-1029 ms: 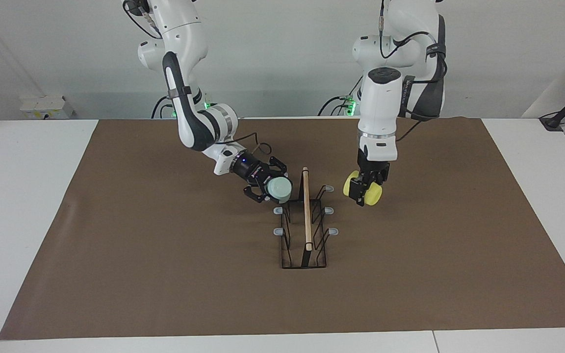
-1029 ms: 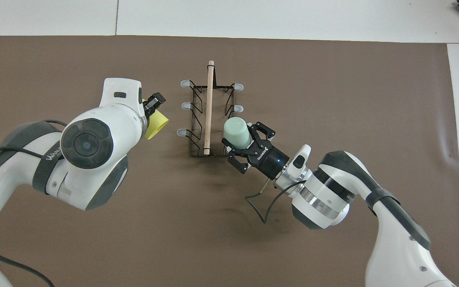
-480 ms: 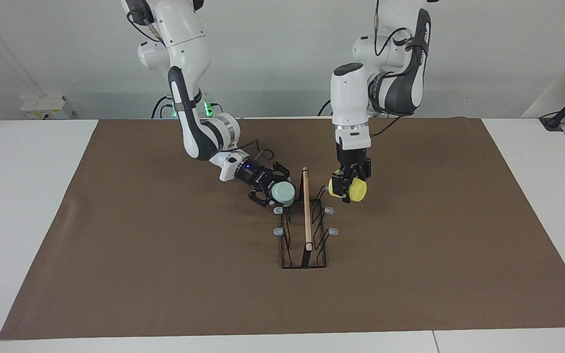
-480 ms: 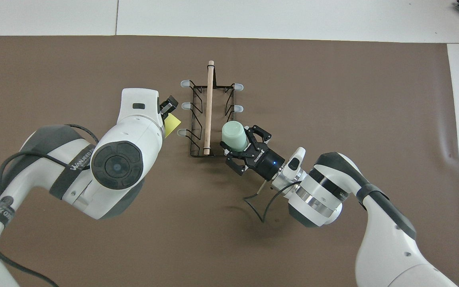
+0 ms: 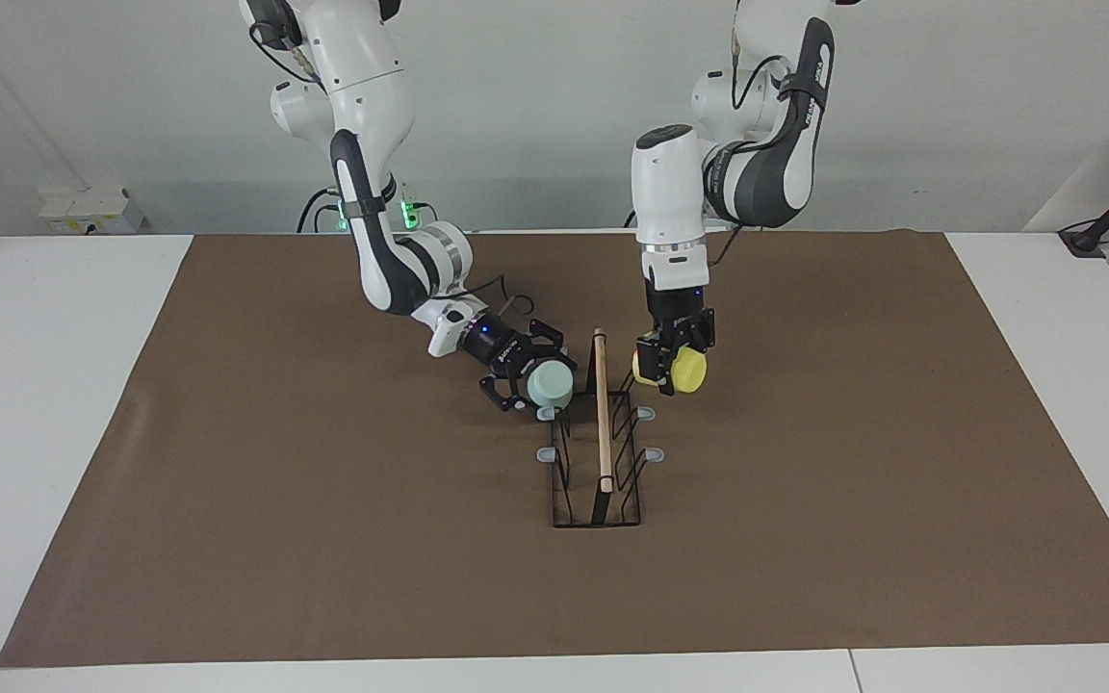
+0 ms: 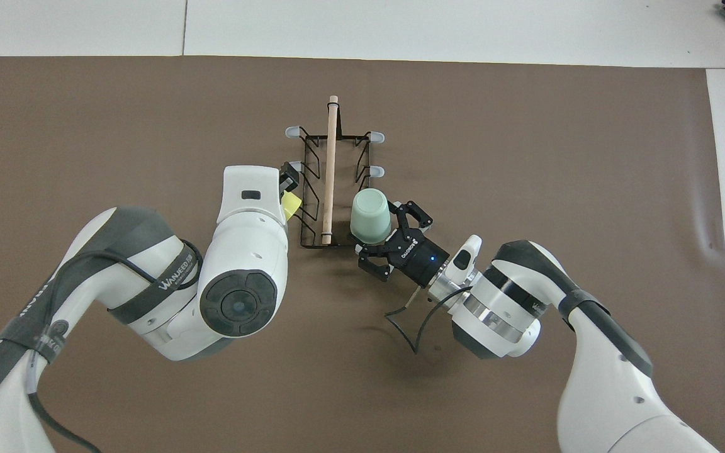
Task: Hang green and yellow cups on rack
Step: 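Hang the yellow cup with the left gripper while the right gripper hangs the green cup, then open the right gripper and release the green cup on the peg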
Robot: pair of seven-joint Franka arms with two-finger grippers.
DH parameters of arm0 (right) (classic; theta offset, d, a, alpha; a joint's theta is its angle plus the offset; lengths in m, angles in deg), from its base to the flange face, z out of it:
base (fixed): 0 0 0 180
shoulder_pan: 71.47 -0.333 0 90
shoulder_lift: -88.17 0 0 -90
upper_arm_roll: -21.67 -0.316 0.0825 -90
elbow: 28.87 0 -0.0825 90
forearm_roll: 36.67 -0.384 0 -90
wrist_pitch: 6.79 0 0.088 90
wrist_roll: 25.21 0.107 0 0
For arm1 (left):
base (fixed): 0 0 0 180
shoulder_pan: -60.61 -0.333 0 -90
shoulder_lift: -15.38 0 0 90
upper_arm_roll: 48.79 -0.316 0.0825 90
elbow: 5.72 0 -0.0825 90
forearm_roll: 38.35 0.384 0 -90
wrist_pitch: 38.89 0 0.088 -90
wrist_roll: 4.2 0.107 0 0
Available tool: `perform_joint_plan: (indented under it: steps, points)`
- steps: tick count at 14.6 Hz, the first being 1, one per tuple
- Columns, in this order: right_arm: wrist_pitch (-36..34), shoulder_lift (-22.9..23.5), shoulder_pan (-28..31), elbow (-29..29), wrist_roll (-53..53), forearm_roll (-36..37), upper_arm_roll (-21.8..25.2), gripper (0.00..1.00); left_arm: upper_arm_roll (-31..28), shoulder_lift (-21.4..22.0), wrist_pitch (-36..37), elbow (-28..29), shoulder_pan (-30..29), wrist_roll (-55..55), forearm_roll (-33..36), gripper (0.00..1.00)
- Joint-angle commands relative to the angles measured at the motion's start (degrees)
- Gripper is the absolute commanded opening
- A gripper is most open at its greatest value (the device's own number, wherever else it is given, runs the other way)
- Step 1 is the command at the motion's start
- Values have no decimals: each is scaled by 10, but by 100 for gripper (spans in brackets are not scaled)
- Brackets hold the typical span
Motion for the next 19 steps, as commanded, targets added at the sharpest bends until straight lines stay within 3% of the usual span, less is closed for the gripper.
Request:
perform_joint_plan:
  steps: [1, 3, 4, 7, 9, 15, 19]
  points:
    - [73, -38, -12, 0, 3, -83, -3, 100, 7, 18, -4, 24, 2, -19, 14, 0]
    - [121, -64, -12, 1, 13, -80, -4, 100, 11, 19, -3, 27, 2, -31, 14, 0]
    - [136, -76, -13, 1, 21, -79, -4, 100, 12, 19, -3, 30, 2, -31, 15, 17]
    - [170, -102, -16, 1, 41, -70, -10, 100, 22, 20, -2, 34, 1, -38, 14, 57]
    - [191, -117, -16, 1, 56, -53, -10, 100, 23, 21, 0, 34, 1, -38, 14, 100]
    - [208, -127, -16, 10, 86, -21, -10, 100, 23, 16, 29, 8, -1, -32, 13, 100]
    - [241, -146, -2, 37, 151, 136, -9, 100, 23, 14, 37, -14, -7, -25, 10, 100]
